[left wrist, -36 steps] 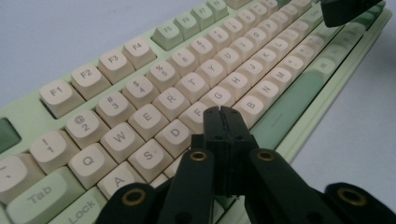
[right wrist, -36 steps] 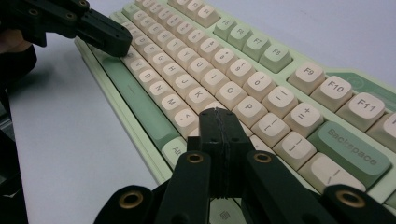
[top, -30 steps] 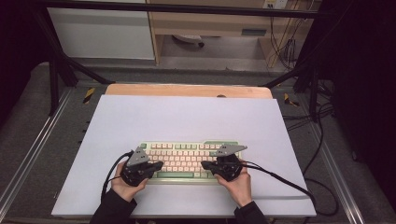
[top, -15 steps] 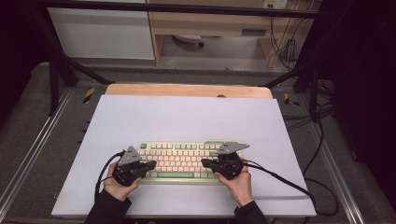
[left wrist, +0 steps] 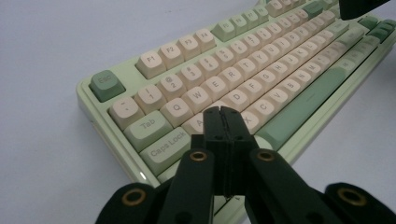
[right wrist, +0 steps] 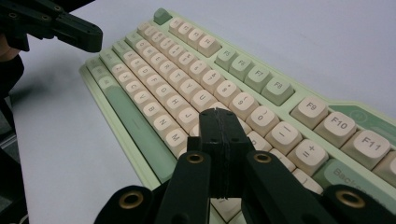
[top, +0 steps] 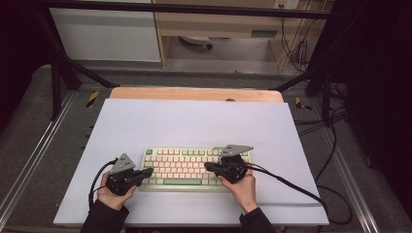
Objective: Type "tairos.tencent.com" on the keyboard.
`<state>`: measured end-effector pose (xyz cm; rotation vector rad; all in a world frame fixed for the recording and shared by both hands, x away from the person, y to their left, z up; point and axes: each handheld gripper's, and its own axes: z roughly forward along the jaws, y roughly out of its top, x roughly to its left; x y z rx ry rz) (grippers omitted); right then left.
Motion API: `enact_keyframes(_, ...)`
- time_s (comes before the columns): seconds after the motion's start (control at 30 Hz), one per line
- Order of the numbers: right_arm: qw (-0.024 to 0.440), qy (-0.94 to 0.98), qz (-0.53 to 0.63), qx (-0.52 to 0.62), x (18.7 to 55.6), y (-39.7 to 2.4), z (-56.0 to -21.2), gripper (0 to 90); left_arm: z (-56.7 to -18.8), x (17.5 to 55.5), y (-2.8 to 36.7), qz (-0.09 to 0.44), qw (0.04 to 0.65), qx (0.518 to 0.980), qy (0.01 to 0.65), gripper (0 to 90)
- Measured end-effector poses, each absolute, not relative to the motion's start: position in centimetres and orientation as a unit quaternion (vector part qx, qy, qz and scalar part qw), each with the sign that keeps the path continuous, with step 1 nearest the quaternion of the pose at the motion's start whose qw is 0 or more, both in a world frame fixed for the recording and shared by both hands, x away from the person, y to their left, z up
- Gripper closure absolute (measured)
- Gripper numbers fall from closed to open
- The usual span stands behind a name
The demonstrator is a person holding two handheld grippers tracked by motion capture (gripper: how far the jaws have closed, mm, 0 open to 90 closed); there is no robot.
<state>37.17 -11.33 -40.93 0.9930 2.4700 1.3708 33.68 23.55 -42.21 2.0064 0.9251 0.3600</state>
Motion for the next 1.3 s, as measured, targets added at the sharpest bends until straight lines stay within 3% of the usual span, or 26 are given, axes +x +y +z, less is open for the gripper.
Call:
enact_keyframes(0.6, 0.081, 0.829, 0.431, 0.348, 39.1, -8.8, -42.4, 90.0, -42.4, 33.7, 23.9, 0.145, 0.438, 0.805, 0.374, 90.0)
enact_keyframes(1.3, 0.089, 0.832, 0.423, 0.347, 39.0, -8.7, -42.7, 90.0, -42.5, 33.8, 23.9, 0.147, 0.434, 0.807, 0.373, 90.0)
